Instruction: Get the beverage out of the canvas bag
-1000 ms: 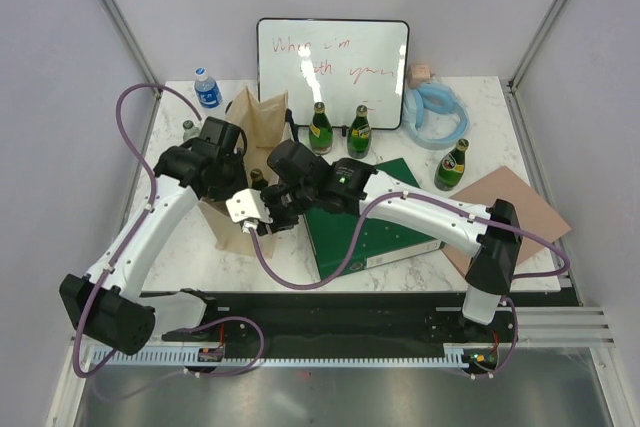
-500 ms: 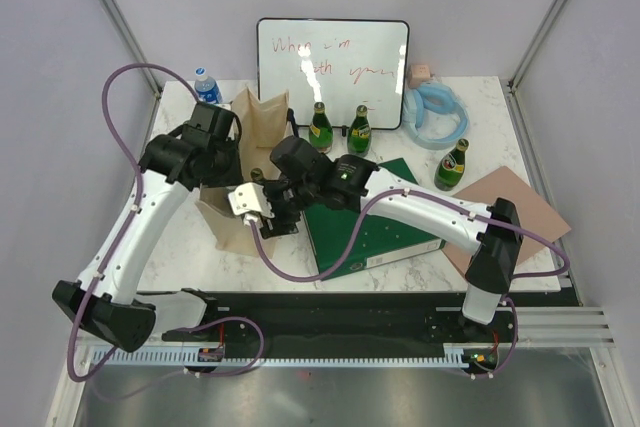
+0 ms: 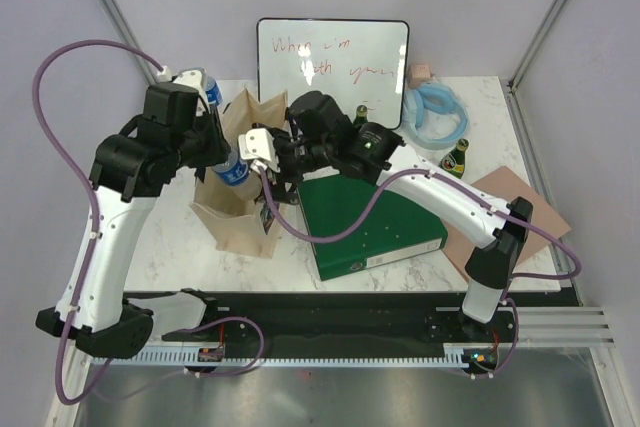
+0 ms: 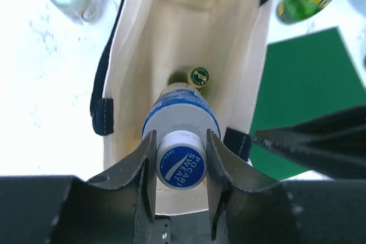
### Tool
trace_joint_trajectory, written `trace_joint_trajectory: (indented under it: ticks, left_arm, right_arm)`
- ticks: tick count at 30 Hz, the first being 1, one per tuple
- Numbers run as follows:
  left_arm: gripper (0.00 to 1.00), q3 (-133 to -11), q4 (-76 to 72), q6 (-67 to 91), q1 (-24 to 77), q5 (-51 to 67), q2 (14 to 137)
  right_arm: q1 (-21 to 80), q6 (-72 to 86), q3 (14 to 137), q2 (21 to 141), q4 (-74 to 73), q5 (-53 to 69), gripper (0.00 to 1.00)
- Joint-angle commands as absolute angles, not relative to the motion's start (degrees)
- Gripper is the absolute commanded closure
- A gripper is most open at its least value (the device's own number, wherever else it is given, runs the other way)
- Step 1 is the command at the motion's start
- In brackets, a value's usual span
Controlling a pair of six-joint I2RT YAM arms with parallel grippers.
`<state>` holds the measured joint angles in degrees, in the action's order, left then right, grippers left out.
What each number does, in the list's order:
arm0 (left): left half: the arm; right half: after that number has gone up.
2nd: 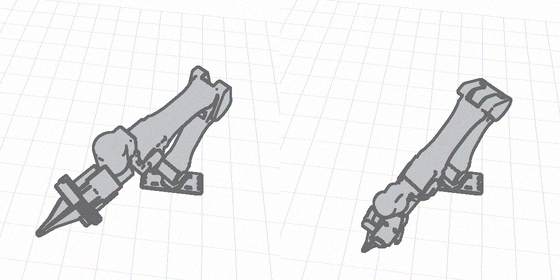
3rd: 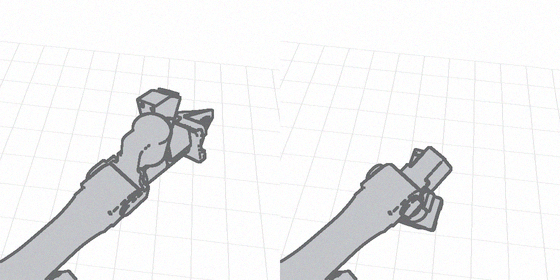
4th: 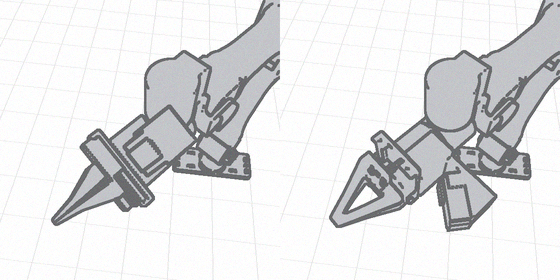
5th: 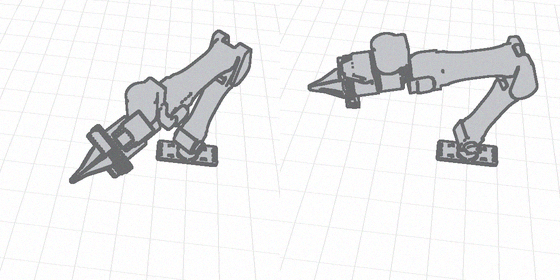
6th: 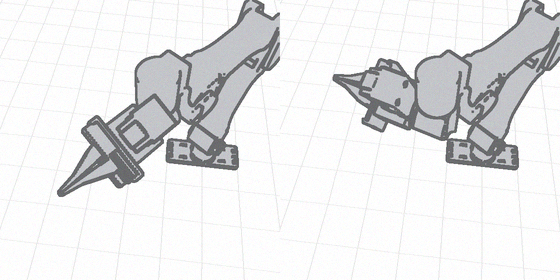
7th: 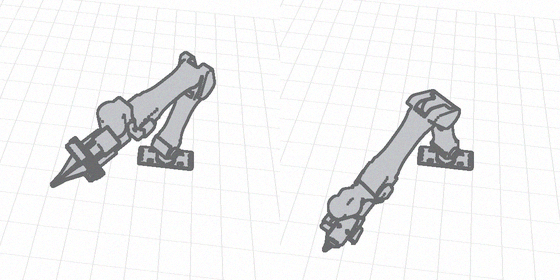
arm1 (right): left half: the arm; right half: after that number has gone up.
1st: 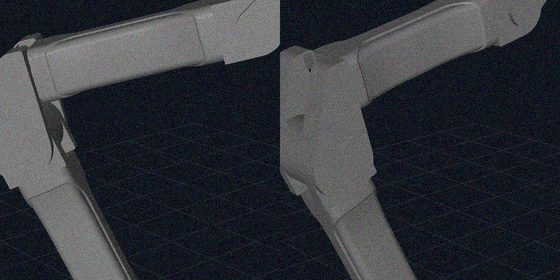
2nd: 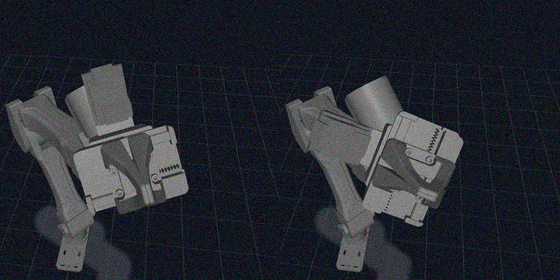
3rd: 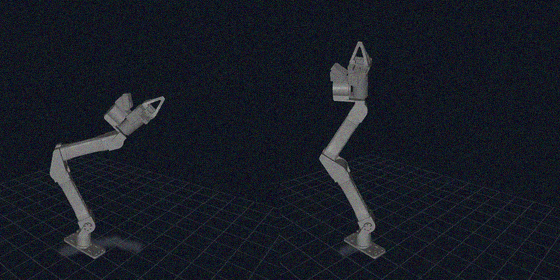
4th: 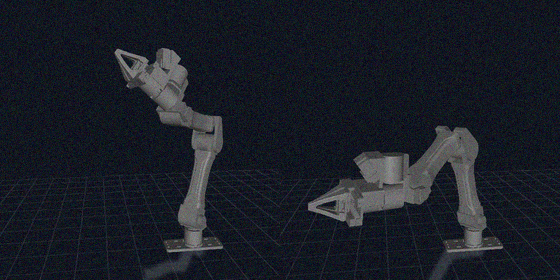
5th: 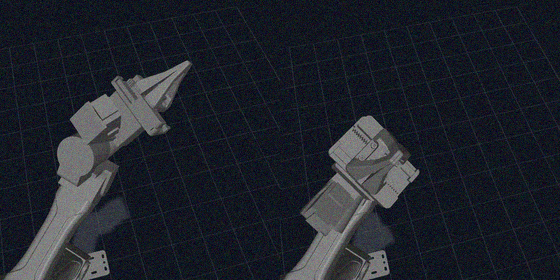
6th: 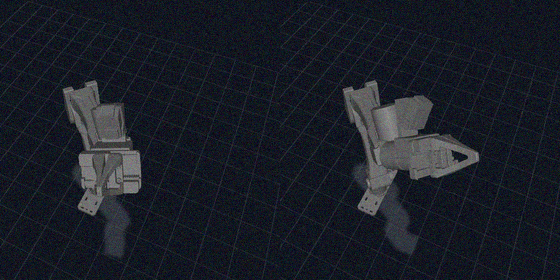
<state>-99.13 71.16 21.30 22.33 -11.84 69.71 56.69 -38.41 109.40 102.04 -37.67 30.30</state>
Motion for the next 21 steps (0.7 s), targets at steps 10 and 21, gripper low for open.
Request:
trace_joint_trajectory:
  ticks: [10,21]
  left_arm:
    - [0.98,-118.3,61.9,17.5,22.6,-17.5,68.8]
    - [0.98,-122.2,55.8,15.0,22.6,-24.5,69.5]
  right_arm:
    - [50.2,-33.2,115.5,100.1,-38.0,32.7,0.02]
    - [47.6,-30.8,112.7,98.3,-36.8,33.3,0.02]
